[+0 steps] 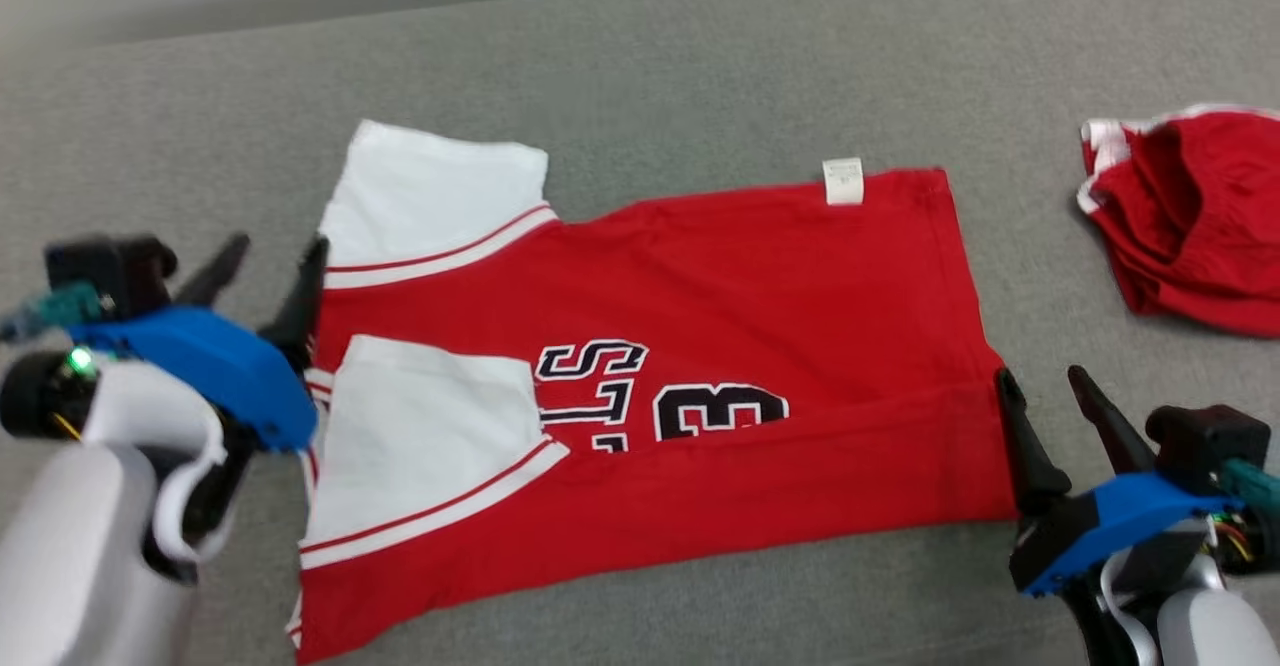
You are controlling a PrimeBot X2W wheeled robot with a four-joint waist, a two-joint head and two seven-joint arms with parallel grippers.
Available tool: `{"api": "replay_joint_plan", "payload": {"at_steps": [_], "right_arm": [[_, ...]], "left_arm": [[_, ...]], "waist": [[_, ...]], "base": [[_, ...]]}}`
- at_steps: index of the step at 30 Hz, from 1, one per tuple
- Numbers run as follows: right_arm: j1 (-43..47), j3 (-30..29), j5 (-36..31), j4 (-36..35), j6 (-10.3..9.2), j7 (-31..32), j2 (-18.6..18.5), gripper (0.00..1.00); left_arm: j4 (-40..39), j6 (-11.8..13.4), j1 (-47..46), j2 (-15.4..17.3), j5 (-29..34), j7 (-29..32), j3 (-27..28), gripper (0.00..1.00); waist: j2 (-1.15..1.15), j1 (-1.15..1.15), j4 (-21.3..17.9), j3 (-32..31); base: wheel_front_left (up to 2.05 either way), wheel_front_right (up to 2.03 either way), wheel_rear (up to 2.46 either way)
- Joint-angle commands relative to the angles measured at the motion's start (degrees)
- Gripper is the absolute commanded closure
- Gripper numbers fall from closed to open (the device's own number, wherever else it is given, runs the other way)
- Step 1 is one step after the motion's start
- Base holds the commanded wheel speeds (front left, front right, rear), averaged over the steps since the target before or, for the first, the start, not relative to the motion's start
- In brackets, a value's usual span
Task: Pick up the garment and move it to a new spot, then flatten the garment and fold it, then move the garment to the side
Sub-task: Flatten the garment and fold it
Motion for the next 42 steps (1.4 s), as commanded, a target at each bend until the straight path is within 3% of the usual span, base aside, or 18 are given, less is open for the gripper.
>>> {"api": "replay_joint_plan", "payload": {"at_steps": [1,5,12,21,27,28,29,33,42], "right_arm": [[-2.51,1.47,-0.28,-0.36,0.03,-0.2,-0.01,0.0],[-7.59,5.71,0.65,0.19,0.02,-0.67,-0.03,0.0],[-14.71,11.07,2.13,2.63,0.02,-2.67,-0.1,0.0],[-19.56,14.11,2.39,4.69,0.02,-5.61,-0.31,0.0],[-20.84,15.14,2.37,4.86,0.03,-6.61,-0.55,0.0],[-21.13,15.24,2.37,4.79,0.03,-6.77,-0.63,0.0],[-21.13,15.24,2.37,4.79,0.03,-6.77,-0.63,0.0],[-22.09,15.46,2.42,5.11,0.02,-6.81,-0.77,0.0],[-26.81,15.84,1.04,9.27,0.03,-4.82,-3.15,0.0]], "left_arm": [[1.62,-0.93,-5.89,2.18,0.43,2.14,0.32,0.0],[6.08,-3.36,-16.3,5.76,0.87,7.41,-0.21,0.0],[13.82,-4.65,-27.73,10.87,2.66,14.08,-1.2,0.0],[18.51,-5.21,-31.65,13.92,2.25,18.76,-1.92,0.0],[19.33,-5.62,-30.69,13.92,1.21,20.78,-2.83,0.0],[19.03,-5.84,-30.13,13.52,0.05,21.69,-2.87,0.44],[19.03,-5.84,-30.13,13.52,0.05,21.69,-2.87,0.44],[18.18,-6.25,-28.87,13.62,-1.2,21.92,-3.32,1.0],[15.37,-6.71,-28.91,11.96,-1.97,13.99,-3.94,1.0]], "waist": [[0.0,-0.01,-0.92,2.18],[0.0,-0.01,-4.07,6.94],[0.0,-0.01,-8.8,13.42],[0.0,-0.01,-12.27,17.08],[0.0,-0.01,-13.04,17.32],[0.0,-0.01,-13.14,17.37],[0.0,-0.01,-13.14,17.37],[0.0,-0.01,-13.14,17.42],[0.0,-0.01,-10.39,15.35]], "base": [[0.0,0.0,0.0],[0.0,0.0,0.0],[0.0,0.0,0.0],[0.0,0.0,0.0],[0.0,0.0,0.0],[0.0,0.0,0.0],[0.0,0.0,0.0],[0.0,0.0,0.0],[0.0,0.0,0.0]]}}
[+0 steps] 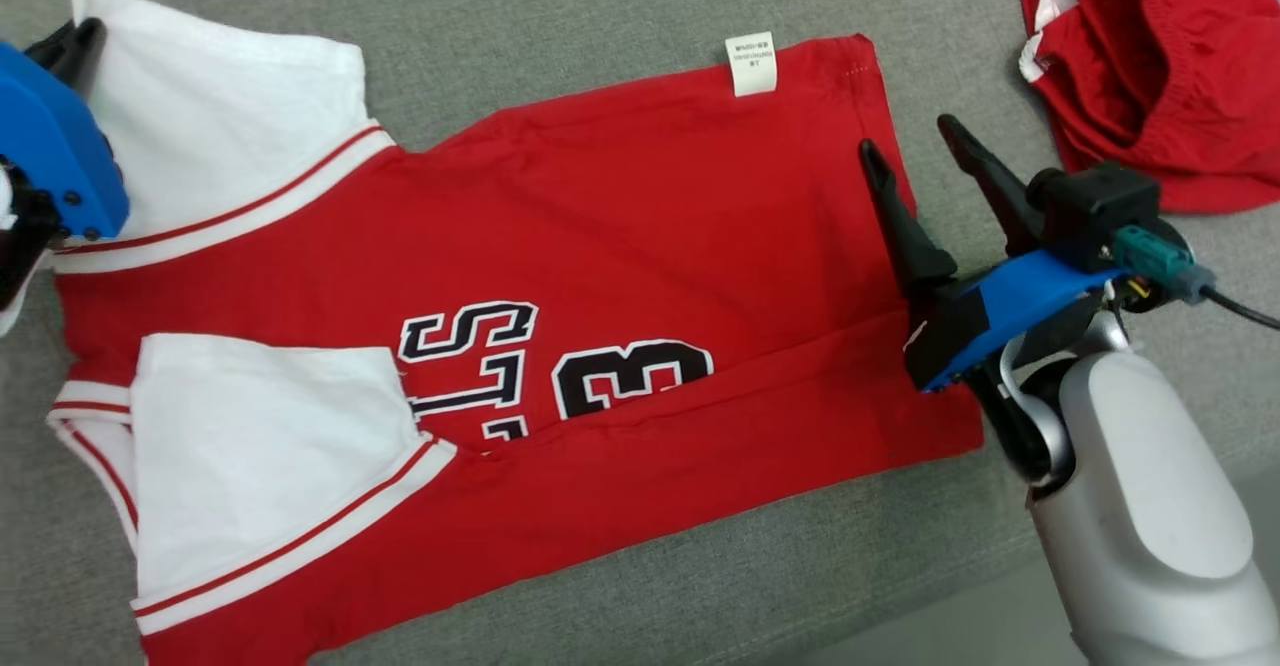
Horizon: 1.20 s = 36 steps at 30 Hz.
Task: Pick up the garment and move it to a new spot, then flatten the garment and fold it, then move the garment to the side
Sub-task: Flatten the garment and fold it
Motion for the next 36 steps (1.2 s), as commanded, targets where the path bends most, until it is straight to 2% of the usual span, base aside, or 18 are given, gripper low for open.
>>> {"api": "replay_joint_plan", "payload": {"at_steps": [1,5,12,17,22,25,26,30,32,36], "right_arm": [[-2.09,-0.05,-0.41,1.08,0.02,0.59,-0.88,0.0],[-6.67,-0.18,1.07,6.18,0.03,4.11,-2.92,0.0],[-15.7,2.1,-2.55,16.36,0.02,9.98,-8.94,0.0],[-19.16,2.4,-3.17,22.88,0.02,13.64,-10.49,0.0],[-20.55,2.93,-1.15,26.93,0.02,13.83,-10.66,0.0],[-21.17,3.22,-0.12,29.43,0.02,12.69,-10.88,0.3],[-21.45,2.95,0.49,30.37,0.02,12.12,-10.81,0.45],[-22.86,2.27,2.28,34.15,0.02,9.7,-10.44,0.71],[-23.6,2.3,2.12,35.86,0.02,7.98,-10.71,1.0],[-24.66,2.44,1.76,38.56,0.02,3.74,-10.43,1.0]], "left_arm": [[-0.68,-0.24,0.09,-0.91,-0.31,-1.29,-0.57,1.0],[-3.17,-0.53,0.76,-2.87,-1.88,-4.06,-2.47,1.0],[-7.86,-0.73,1.57,-3.7,-3.69,-7.04,-6.0,1.0],[-8.93,-0.72,1.8,-3.85,-4.59,-9.02,-8.11,1.0],[-8.59,-0.72,1.29,-4.01,-5.33,-10.94,-9.56,1.0],[-8.11,-0.72,0.8,-4.24,-5.78,-11.98,-10.23,1.0],[-7.92,-0.72,0.63,-4.3,-5.89,-12.33,-10.41,1.0],[-7.06,-0.72,0.16,-4.72,-6.36,-13.54,-11.12,1.0],[-6.45,-0.73,0.06,-4.85,-6.39,-14.24,-11.44,1.0],[-4.95,-0.73,0.03,-5.06,-5.98,-16.34,-11.66,1.0]], "waist": [[-0.01,0.0,0.76,-0.51],[-0.01,0.0,3.63,-1.7],[-0.01,0.0,7.94,-1.71],[-0.01,0.0,9.79,-1.76],[-0.01,0.0,10.76,-2.14],[-0.01,0.0,11.37,-2.34],[-0.01,0.0,11.62,-2.44],[-0.01,0.0,12.38,-2.8],[-0.01,0.0,12.62,-3.18],[-0.01,0.0,12.72,-4.74]], "base": [[0.0,0.0,0.0],[0.0,0.0,0.0],[0.0,0.0,0.0],[0.0,0.0,0.0],[0.0,0.0,0.0],[0.0,0.0,0.0],[0.0,0.0,0.0],[0.0,0.0,0.0],[0.0,0.0,0.0],[0.0,0.0,0.0]]}}
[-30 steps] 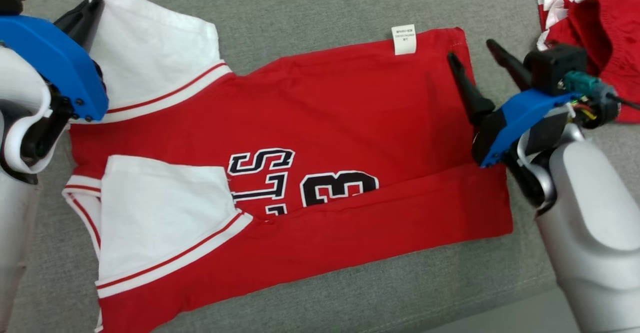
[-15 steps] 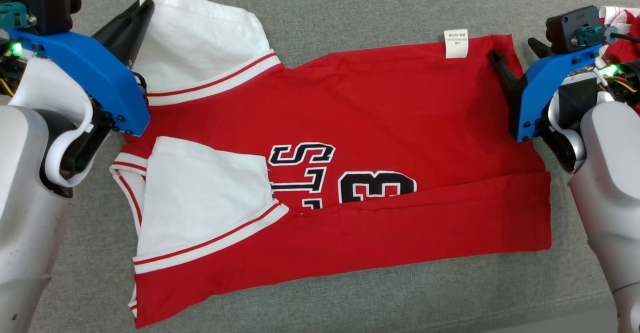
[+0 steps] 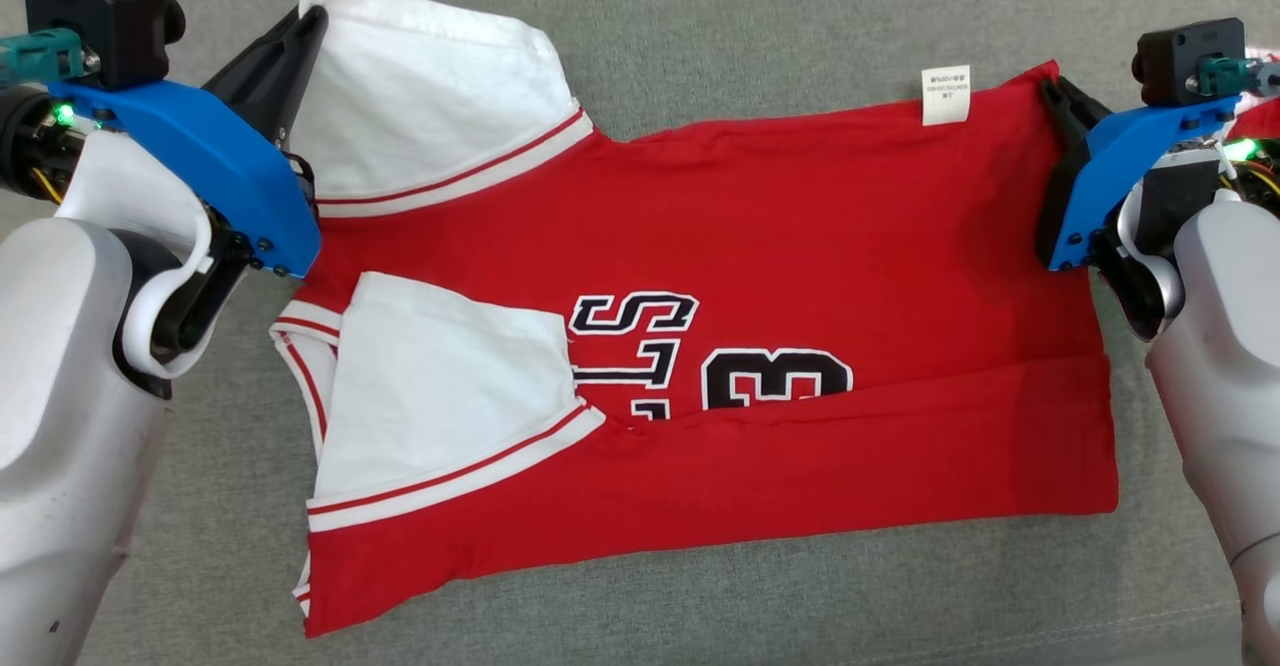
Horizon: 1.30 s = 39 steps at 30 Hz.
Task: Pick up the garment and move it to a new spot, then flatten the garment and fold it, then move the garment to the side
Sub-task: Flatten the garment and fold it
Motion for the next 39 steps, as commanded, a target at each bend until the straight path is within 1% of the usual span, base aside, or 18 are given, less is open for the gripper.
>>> {"api": "replay_joint_plan", "payload": {"at_steps": [1,4,9,15,18,21,22,27,30,35,36,37,38,39], "right_arm": [[-1.17,0.2,-0.16,0.89,0.01,-1.76,-0.15,1.0],[-0.48,0.82,0.16,1.97,0.01,-4.8,-0.08,1.0],[4.64,2.86,2.29,1.68,0.01,-10.01,-0.37,1.0],[13.91,3.55,5.78,-1.42,0.01,-15.16,-2.09,1.0],[19.58,2.58,7.45,-3.73,0.01,-16.58,-2.8,1.0],[25.32,1.28,8.67,-6.52,0.01,-17.25,-2.9,1.0],[28.82,0.08,8.96,-8.51,0.01,-17.26,-2.8,1.0],[35.48,-3.76,8.57,-13.33,0.01,-15.62,-1.94,1.0],[38.03,-5.86,7.26,-15.48,0.01,-14.23,-1.51,1.0],[40.41,-8.73,5.24,-18.82,0.01,-12.15,-0.1,1.0],[40.7,-9.32,4.94,-19.36,0.01,-11.92,0.28,0.86],[41.08,-9.95,4.46,-19.82,0.01,-11.78,0.61,0.6],[41.58,-10.59,4.03,-20.3,0.01,-11.67,0.93,0.33],[42.05,-11.46,3.83,-20.78,0.01,-11.7,1.35,0.0]], "left_arm": [[0.62,-0.43,-0.76,-0.23,0.27,-1.14,0.09,1.0],[1.65,-0.43,0.15,-0.77,-0.13,-2.88,-0.1,1.0],[1.6,-0.43,4.27,-1.32,-1.28,-5.86,-1.21,1.0],[-3.05,-0.39,12.08,0.27,-1.9,-7.42,-4.04,1.0],[-6.55,0.67,17.06,0.92,-2.33,-7.9,-4.87,1.0],[-9.78,1.97,22.31,1.52,-3.03,-8.37,-5.49,1.0],[-11.35,3.13,25.8,2.03,-2.73,-8.79,-6.01,1.0],[-12.57,5.7,32.97,2.11,-3.52,-10.96,-6.03,1.0],[-11.64,6.49,35.23,0.93,-4.03,-12.65,-6.05,1.0],[-8.59,6.93,36.59,-1.27,-4.41,-15.24,-6.35,1.0],[-8.06,7.03,36.77,-1.78,-4.56,-15.86,-6.31,1.0],[-7.6,7.01,37.02,-2.08,-4.51,-16.43,-6.41,0.55],[-7.07,7.3,37.36,-2.33,-4.42,-17.11,-6.25,0.0],[-6.72,7.71,37.84,-2.61,-4.53,-17.86,-5.91,0.0]], "waist": [[0.0,0.0,-0.19,-1.06],[0.0,0.0,-0.17,-3.23],[0.0,0.0,0.18,-7.79],[0.0,0.0,1.58,-13.38],[0.0,0.0,2.51,-15.99],[0.0,0.0,3.46,-18.03],[0.0,0.0,3.88,-18.95],[0.0,0.0,4.12,-19.72],[0.0,0.0,4.25,-19.79],[0.0,0.0,4.17,-19.59],[0.0,0.0,4.16,-19.58],[0.0,0.0,4.14,-19.59],[0.0,0.0,4.14,-19.66],[0.0,0.0,4.14,-19.76]], "base": [[0.0,0.0,0.0],[0.0,0.0,0.0],[0.0,0.0,0.0],[0.0,0.0,0.0],[0.0,0.0,0.0],[0.0,0.0,0.0],[0.0,0.0,0.0],[0.0,0.0,0.0],[0.0,0.0,0.0],[0.0,0.0,0.0],[0.0,0.0,0.0],[0.0,0.0,0.0],[0.0,0.0,0.0],[0.0,0.0,0.0]]}}
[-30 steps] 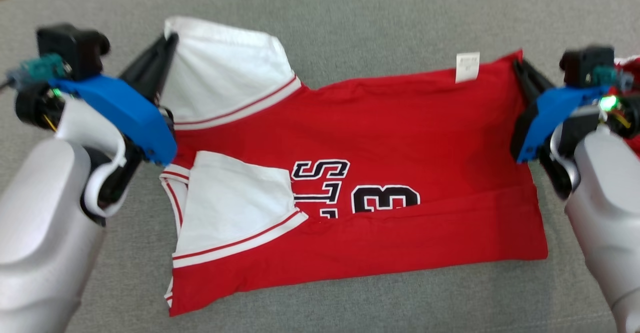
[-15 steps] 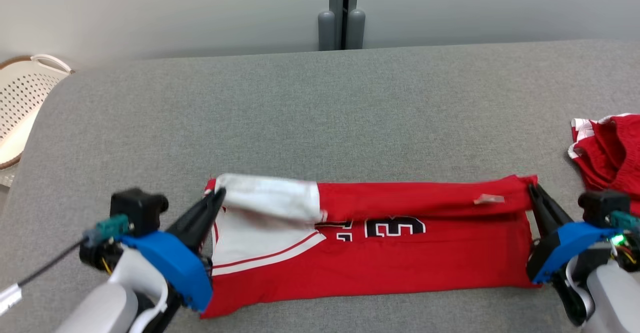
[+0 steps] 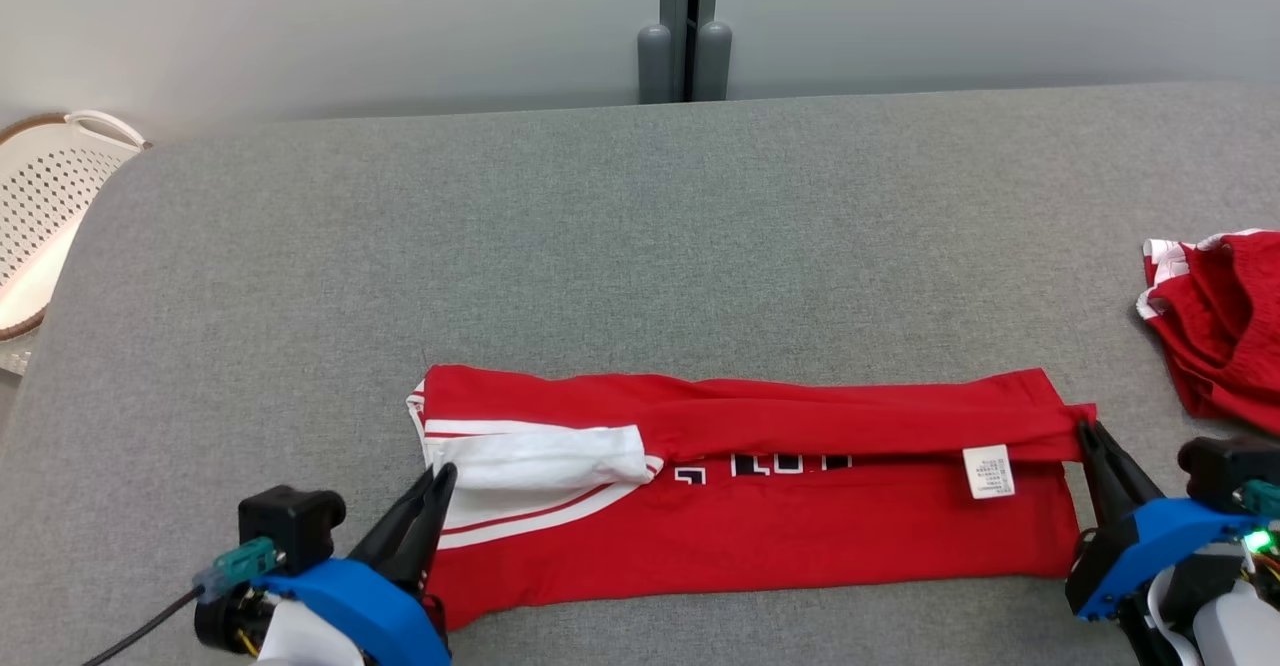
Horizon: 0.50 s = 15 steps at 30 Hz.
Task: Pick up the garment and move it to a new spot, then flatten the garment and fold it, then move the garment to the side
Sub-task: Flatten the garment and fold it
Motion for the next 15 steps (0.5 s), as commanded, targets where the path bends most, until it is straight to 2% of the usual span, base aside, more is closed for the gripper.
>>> {"api": "replay_joint_plan", "payload": {"at_steps": [1,9,15], "right_arm": [[2.14,-1.96,-0.71,-1.19,0.01,-0.16,0.84,0.0],[8.35,-8.69,-3.05,-7.56,0.01,0.18,3.31,0.0],[11.08,-11.81,-5.81,-14.2,0.02,4.6,4.54,0.0]], "left_arm": [[0.55,1.11,1.39,-0.38,-0.14,-1.8,0.88,0.0],[-2.55,5.74,6.01,-1.57,-1.23,-7.87,4.7,0.0],[-2.91,8.87,6.69,-2.0,-0.22,-10.22,6.38,0.0]], "waist": [[0.01,0.0,-0.02,-0.27],[0.01,0.0,0.93,-1.82],[0.01,0.0,1.64,-2.72]], "base": [[0.0,0.0,0.0],[0.0,0.0,0.0],[0.0,0.0,0.0]]}}
